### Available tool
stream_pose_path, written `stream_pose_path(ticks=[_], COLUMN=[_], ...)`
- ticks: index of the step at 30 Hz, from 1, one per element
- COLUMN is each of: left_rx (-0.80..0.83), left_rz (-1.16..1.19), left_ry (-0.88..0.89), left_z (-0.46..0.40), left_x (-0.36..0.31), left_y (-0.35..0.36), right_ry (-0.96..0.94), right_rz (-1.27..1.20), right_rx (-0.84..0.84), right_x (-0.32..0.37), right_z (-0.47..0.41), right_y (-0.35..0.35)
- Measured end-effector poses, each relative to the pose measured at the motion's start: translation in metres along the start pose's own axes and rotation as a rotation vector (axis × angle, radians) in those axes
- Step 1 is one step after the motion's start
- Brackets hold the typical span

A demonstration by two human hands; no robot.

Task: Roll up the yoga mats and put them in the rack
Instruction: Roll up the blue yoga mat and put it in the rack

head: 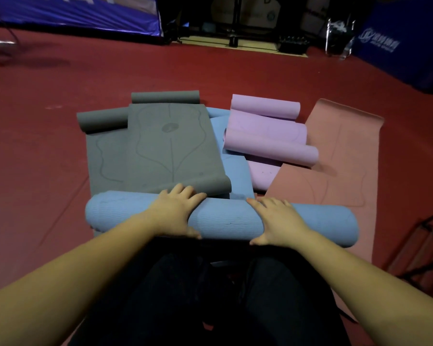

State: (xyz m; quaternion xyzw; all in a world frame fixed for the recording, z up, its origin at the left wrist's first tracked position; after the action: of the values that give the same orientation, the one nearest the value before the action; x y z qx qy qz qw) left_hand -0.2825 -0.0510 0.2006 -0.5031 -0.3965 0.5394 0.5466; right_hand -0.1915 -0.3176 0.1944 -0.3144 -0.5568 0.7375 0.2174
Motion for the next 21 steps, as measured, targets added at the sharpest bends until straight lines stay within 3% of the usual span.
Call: stream_pose_path(ticks=[3, 21], left_rx=[-0.150, -0.031], left_rz=[-0.165, -0.090], left_ry=[0.007, 0.002], left_z=[0.014, 0.044], left_x=[-0.007, -0.032], left_y=[0.023, -0.034], right_ry=[-0.012, -0.156], right_rz=[-0.017, -0.117], right_rx=[0.008, 0.106], right_x=[-0.002, -0.021], right_z=[-0.002, 0.018], right_y=[0.000, -0.045])
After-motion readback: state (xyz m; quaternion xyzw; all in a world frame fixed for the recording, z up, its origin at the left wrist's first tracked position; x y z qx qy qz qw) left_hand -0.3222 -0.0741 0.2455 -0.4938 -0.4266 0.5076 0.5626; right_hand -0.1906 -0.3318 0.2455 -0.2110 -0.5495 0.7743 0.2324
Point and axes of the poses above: each hand's wrist, its own z-axis away from the middle knuckle, its own y-axis out of the palm, x = y × z, the point moved 2 cm from there along -z, towards the middle knuckle, and after that the axes turned 9 degrees about z, right-handed, at the moved point
